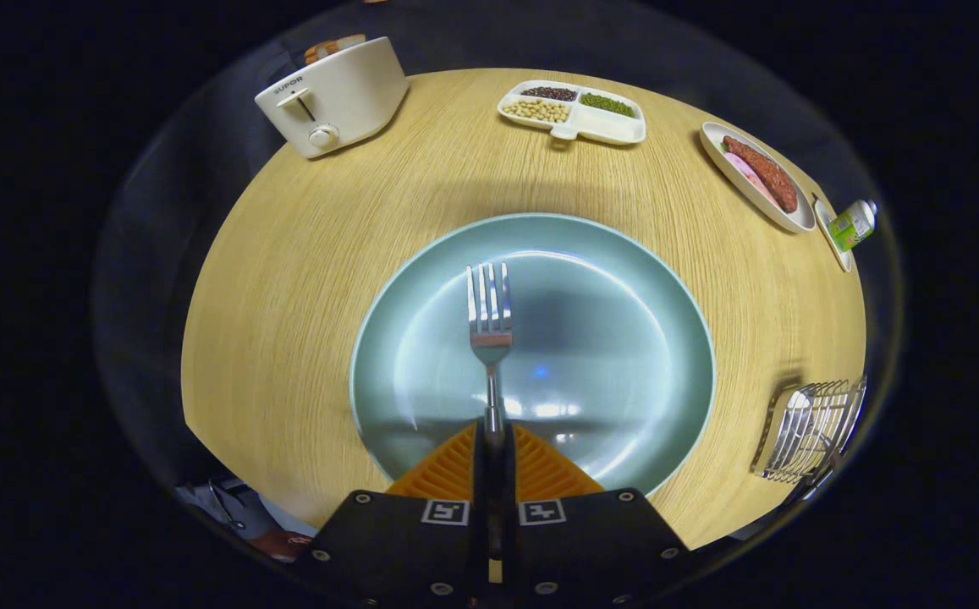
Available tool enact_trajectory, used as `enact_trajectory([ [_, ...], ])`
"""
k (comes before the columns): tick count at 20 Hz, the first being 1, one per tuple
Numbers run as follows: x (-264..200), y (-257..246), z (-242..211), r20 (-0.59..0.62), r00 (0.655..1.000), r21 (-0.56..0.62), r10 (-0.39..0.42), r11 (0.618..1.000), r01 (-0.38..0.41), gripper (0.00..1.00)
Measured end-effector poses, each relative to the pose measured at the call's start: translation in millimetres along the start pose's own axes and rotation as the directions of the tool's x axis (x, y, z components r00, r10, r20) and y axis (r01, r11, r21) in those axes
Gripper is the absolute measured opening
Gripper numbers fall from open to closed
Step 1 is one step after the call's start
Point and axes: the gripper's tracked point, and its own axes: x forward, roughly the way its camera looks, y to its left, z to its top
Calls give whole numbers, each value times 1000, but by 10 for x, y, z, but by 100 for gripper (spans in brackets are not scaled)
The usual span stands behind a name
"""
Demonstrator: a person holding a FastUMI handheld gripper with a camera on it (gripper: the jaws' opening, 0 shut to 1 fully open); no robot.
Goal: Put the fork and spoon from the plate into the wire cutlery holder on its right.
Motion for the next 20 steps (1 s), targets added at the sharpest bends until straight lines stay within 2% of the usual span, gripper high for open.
enact_trajectory([
  [6,-534,-277,170,132,991,37,18,999,-23,5],
  [12,-1251,-947,117,256,965,71,-61,996,44,5],
  [17,-1764,-1556,-160,309,943,112,-125,989,94,5],
  [20,-1912,-1900,-415,275,951,118,-140,987,111,5],
])
